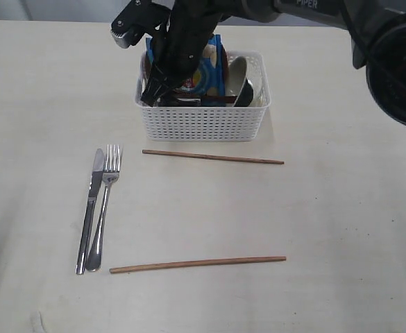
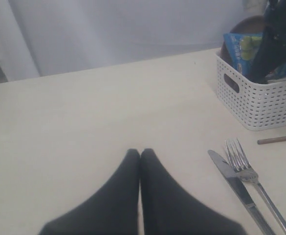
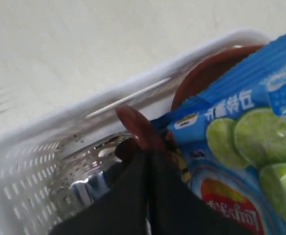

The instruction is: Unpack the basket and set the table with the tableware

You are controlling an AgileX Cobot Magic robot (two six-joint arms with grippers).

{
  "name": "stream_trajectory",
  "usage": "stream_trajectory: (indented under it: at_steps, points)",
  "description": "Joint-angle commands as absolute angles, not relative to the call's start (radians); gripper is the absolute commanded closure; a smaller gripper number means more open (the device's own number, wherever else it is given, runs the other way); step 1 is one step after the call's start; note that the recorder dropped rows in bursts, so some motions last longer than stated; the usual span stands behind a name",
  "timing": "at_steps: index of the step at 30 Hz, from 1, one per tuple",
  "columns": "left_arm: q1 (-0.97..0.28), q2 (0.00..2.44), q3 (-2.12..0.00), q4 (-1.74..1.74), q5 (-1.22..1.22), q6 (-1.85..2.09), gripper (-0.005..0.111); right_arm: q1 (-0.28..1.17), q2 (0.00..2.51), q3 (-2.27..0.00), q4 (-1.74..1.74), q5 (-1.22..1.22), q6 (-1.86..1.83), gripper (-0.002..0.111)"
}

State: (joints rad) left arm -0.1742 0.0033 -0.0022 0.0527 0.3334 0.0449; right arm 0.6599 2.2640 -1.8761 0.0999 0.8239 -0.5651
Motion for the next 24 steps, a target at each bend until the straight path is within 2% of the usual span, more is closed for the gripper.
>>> stream_trajectory:
  at_steps: [1,12,13,16,17,18,22,24]
  points:
    - [-0.172,0.000,0.000,0.051,0.329,0.044,0.107,0.661,2.214,-1.876,0.060,0.835,-0.546,0.109]
    - [-0.172,0.000,0.000,0.051,0.329,0.044,0.107,0.661,2.148,-1.876,0.105,0.894,-0.541,0.108]
    - [-0.172,0.000,0.000,0.051,0.329,0.044,0.107,0.659,2.155,-1.876,0.107,0.912,-0.540,0.104]
    - [-0.172,0.000,0.000,0.051,0.329,0.044,0.107,0.654,2.184,-1.876,0.118,0.953,-0.540,0.070]
    - [-0.172,0.000,0.000,0.051,0.329,0.044,0.107,0.654,2.189,-1.876,0.118,0.951,-0.540,0.060]
    - [-0.172,0.000,0.000,0.051,0.329,0.044,0.107,0.654,2.199,-1.876,0.131,0.931,-0.543,0.056]
    - [-0.172,0.000,0.000,0.051,0.329,0.044,0.107,0.654,2.221,-1.876,0.151,0.889,-0.544,0.067]
    - [-0.172,0.000,0.000,0.051,0.329,0.044,0.107,0.654,2.240,-1.876,0.142,0.889,-0.544,0.066]
